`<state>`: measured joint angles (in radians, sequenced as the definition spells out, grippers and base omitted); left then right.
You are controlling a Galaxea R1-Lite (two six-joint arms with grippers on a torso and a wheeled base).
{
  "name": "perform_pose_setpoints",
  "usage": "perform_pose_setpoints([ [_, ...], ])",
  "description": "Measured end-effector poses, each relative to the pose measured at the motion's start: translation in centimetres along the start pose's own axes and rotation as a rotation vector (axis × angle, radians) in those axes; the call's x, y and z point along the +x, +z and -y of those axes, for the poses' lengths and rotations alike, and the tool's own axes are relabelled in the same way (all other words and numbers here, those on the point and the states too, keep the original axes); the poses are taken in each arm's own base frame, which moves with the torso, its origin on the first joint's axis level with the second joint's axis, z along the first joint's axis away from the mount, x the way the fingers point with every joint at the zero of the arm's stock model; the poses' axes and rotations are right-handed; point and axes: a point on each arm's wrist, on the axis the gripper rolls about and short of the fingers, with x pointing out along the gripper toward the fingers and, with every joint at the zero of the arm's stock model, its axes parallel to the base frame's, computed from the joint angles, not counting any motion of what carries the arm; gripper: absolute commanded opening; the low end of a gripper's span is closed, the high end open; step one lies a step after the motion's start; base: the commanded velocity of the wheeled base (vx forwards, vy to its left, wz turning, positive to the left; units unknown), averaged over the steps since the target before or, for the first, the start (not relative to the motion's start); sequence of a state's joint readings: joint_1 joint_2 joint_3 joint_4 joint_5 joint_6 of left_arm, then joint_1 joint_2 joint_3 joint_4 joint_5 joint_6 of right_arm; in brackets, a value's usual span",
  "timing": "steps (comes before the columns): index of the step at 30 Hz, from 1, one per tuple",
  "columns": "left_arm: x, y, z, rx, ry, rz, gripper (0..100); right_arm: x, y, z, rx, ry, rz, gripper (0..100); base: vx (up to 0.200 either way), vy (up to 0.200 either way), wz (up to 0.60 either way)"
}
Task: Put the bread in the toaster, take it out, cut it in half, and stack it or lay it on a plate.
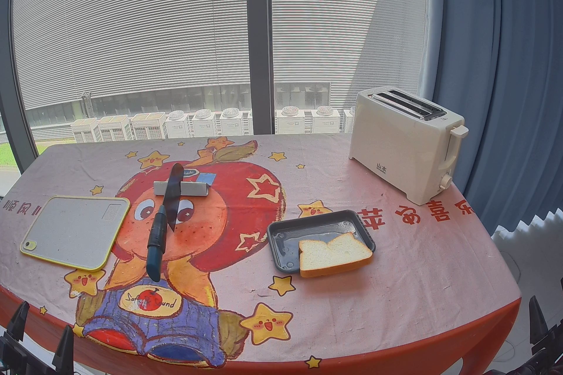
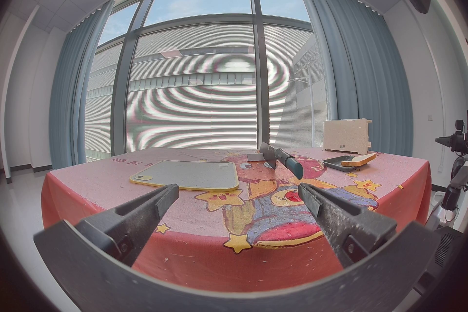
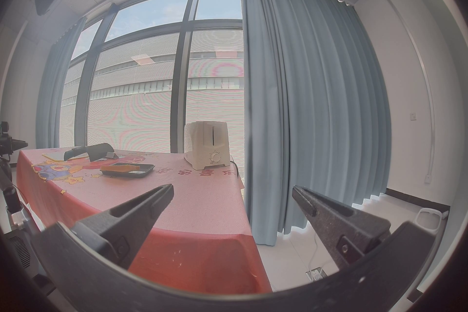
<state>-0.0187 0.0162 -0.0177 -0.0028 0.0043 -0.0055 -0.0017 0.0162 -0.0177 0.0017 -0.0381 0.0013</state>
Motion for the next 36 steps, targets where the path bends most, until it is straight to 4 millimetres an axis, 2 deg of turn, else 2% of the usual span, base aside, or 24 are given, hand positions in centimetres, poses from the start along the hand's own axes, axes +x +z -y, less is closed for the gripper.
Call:
perform_pose_setpoints([
  [26, 0.0, 0.0, 0.0, 0.0, 0.0, 0.0, 100, 0.0, 0.1, 0.0, -0.001, -0.001, 0.009, 100, 0.0, 0.0, 0.0],
  [36, 0.0, 0.0, 0.0, 0.0, 0.001, 0.0, 100, -0.1, 1.6, 0.1, -0.026, -0.027, 0.159, 100, 0.0, 0.0, 0.0],
])
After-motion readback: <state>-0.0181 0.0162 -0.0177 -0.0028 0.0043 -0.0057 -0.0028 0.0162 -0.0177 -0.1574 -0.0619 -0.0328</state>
